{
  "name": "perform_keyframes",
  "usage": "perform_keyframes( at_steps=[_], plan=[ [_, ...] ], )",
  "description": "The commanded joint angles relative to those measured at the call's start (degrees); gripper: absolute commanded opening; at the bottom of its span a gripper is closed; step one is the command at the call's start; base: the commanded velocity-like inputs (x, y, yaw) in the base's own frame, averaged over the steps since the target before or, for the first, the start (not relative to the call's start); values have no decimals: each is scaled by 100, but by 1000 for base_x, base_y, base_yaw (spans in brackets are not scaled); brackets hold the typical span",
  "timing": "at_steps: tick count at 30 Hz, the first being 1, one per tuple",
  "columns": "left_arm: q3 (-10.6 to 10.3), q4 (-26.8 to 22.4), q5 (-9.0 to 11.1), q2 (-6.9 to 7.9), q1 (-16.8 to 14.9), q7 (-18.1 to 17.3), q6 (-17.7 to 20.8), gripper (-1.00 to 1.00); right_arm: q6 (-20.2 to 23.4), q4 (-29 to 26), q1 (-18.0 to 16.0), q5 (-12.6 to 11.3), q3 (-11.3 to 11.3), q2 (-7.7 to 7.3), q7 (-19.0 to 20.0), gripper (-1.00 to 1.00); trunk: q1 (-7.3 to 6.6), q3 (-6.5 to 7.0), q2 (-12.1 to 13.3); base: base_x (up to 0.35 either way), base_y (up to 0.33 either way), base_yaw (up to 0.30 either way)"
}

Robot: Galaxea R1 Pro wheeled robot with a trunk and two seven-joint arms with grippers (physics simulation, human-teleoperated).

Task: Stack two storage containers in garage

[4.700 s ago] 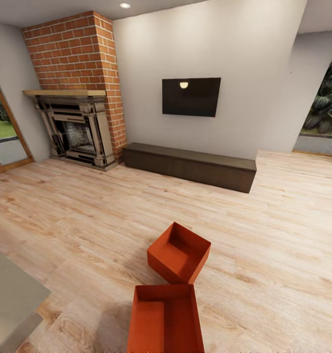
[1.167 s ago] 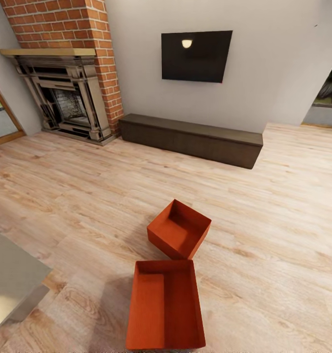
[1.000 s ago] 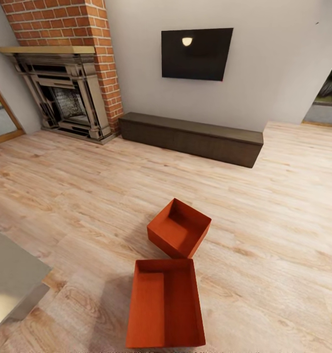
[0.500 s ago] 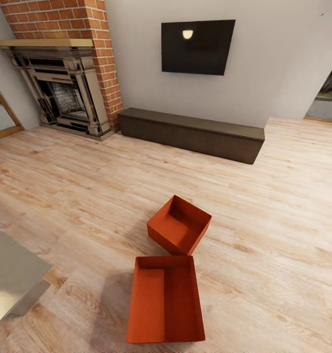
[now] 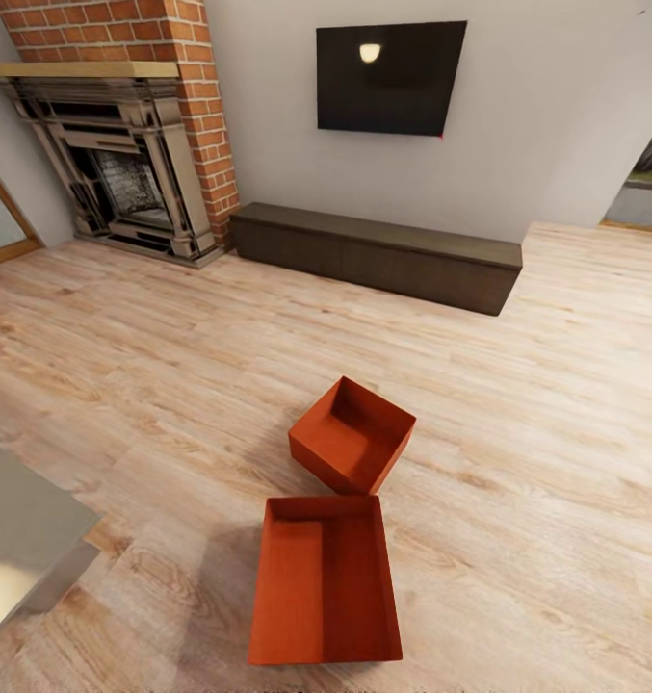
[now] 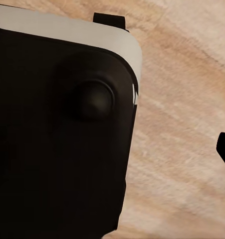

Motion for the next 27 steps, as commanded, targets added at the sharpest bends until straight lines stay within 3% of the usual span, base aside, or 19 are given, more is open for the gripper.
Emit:
perform_keyframes(
  at_steps=[1,27],
  plan=[
    [11,0,17,-1,-1,0,-12,100,-30,18,-7,31,31,0,-25,100,0,-13,-2,0,0,0],
    [24,-59,56,-31,-1,0,-15,100,-3,18,-7,44,31,7,-17,100,0,-220,-2,0,0,0]
  ],
)
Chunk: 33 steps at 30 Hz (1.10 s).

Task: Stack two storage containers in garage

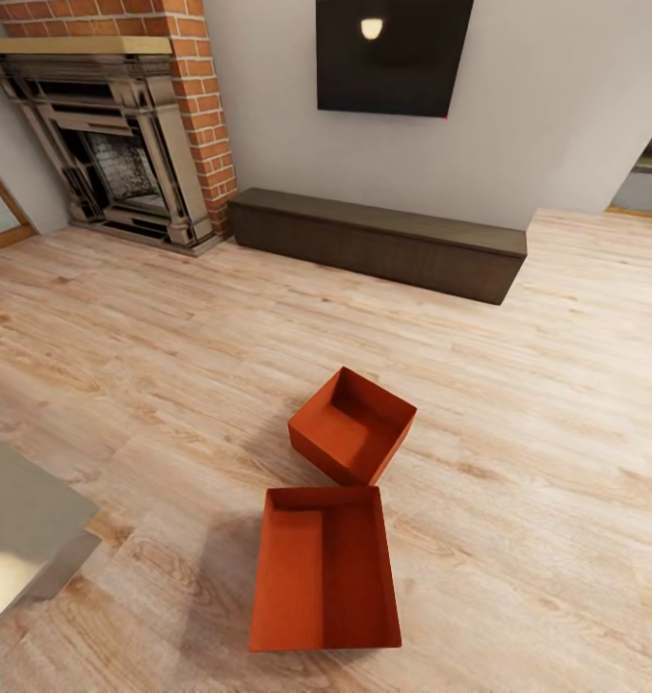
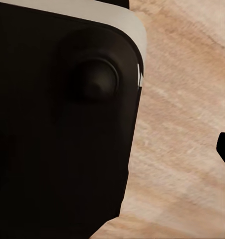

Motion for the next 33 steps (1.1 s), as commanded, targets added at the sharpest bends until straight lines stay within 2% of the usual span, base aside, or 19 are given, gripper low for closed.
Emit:
perform_keyframes(
  at_steps=[1,21,23,24,26,28,29,30,33],
  plan=[
    [15,-6,17,0,-1,0,-11,100,-26,18,-6,35,30,2,-31,100,0,-4,-2,0,0,0],
    [21,46,6,26,-1,1,-13,100,-5,18,-6,20,30,29,25,100,0,-7,-2,0,0,0],
    [23,28,1,87,-1,4,-12,100,1,18,-6,24,24,12,-30,100,0,-7,-2,0,0,0],
    [21,-954,-14,419,-1,40,106,100,53,-256,-6,40,-1,-221,-243,100,0,-7,-2,0,0,0],
    [25,-1367,-8,527,-4,203,379,100,70,-741,-6,30,-18,-487,-347,100,0,-7,-2,0,0,0],
    [25,-1580,-1,589,-33,636,899,100,75,-1244,1,14,-29,-669,-570,100,0,-7,-2,0,0,0],
    [25,-1720,-3,624,-406,1130,1414,100,76,-1522,-223,-8,-103,-763,-1155,100,0,-7,-2,0,0,0],
    [23,-1654,12,621,-1029,1276,1599,100,77,-1575,-718,-19,-196,-750,-1498,100,0,-7,-2,0,0,0],
    [15,-1498,-12,577,-1545,1348,1642,100,77,-1584,-1129,-26,-226,-732,-1589,100,0,-7,-2,0,0,0]
  ],
)
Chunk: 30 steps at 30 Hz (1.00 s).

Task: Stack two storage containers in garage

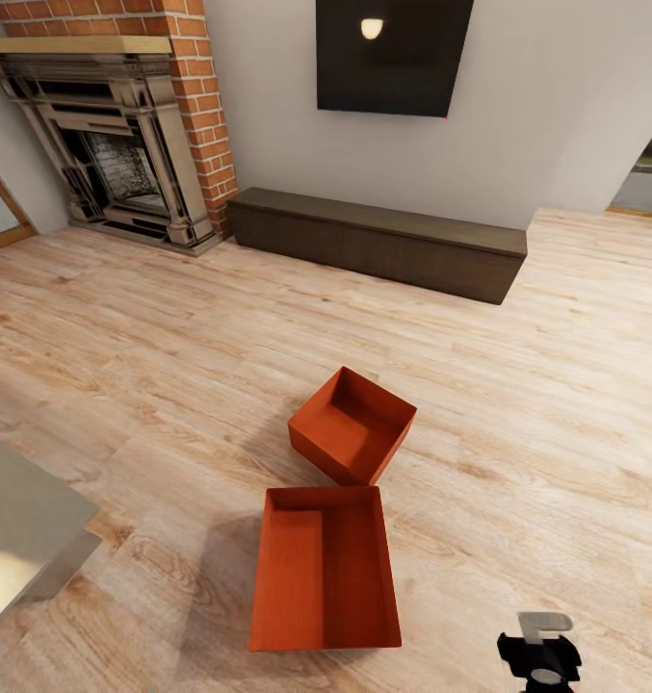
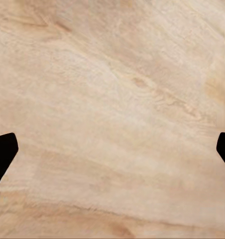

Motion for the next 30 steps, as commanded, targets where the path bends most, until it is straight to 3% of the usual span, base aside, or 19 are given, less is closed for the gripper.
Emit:
perform_keyframes(
  at_steps=[1,2,4,8,10,12,13,17,20,30],
  plan=[
    [11,16,37,-10,-114,31,37,100,-7,8,-86,19,-3,7,-33,100,-1,-5,-2,0,0,0],
    [10,106,34,-72,-499,52,47,100,0,14,-363,17,-10,40,-54,100,-1,-5,-2,0,0,0],
    [-3,151,22,-183,-775,58,50,100,3,64,-567,15,-13,76,-61,100,-1,-5,-2,0,0,0],
    [-37,197,-97,-629,-1255,58,47,100,-11,312,-1047,-81,-14,410,-67,100,-1,-5,-2,0,0,0],
    [-50,205,-405,-949,-1564,60,20,100,-45,417,-1240,-159,-9,694,-65,100,-1,-5,-2,0,0,0],
    [-52,213,-847,-1237,-1882,62,-1,100,-66,460,-1320,-162,9,998,-41,100,-1,-5,-2,0,0,0],
    [-45,174,-1286,-1497,-2102,63,-21,100,-85,491,-1357,-145,60,1316,37,100,-1,-5,-2,0,0,0],
    [-42,191,-1486,-1596,-2189,63,-246,100,-90,519,-1371,-101,142,1505,347,100,-1,-5,-2,0,0,0],
    [-33,205,-1537,-1603,-2208,66,-627,100,-101,642,-1374,-48,214,1536,617,100,-1,-5,-2,0,0,0],
    [-39,197,-1564,-1594,-2211,56,-703,100,-387,1054,-1375,-13,236,1557,692,100,-1,-5,-2,0,0,0]
  ],
)
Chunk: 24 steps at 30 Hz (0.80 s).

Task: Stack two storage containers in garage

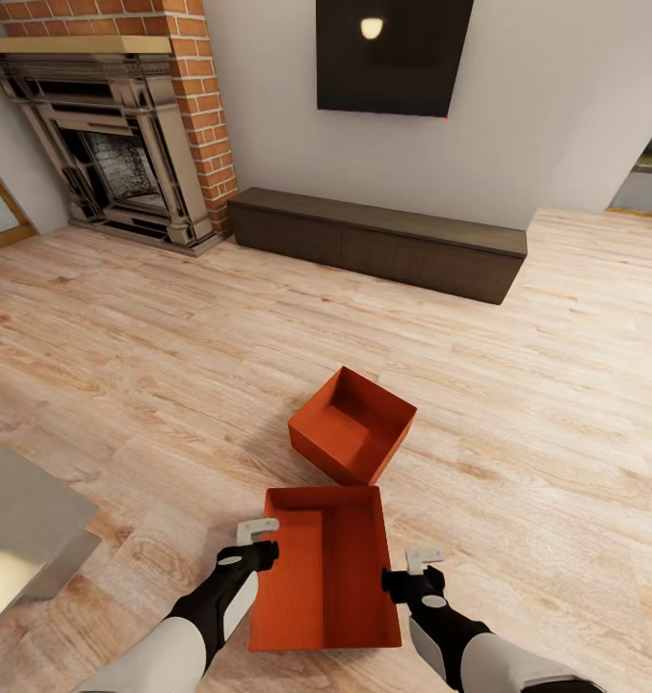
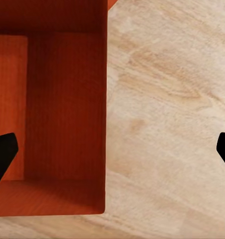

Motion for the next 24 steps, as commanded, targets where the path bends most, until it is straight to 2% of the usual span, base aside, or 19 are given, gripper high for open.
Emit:
perform_keyframes(
  at_steps=[1,4,14,24],
  plan=[
    [8,-16,39,-2,0,11,26,100,-16,14,-4,25,28,1,-32,100,0,-4,-2,0,0,0],
    [11,-18,53,-15,0,0,16,100,-16,23,-4,12,26,9,4,100,0,-4,-2,0,0,0],
    [10,15,51,-14,0,27,10,100,20,32,-4,10,26,165,12,100,0,-4,-2,0,0,0],
    [13,138,86,-13,0,31,2,100,-46,26,-4,46,26,139,3,100,0,-4,-2,0,0,0]
  ],
)
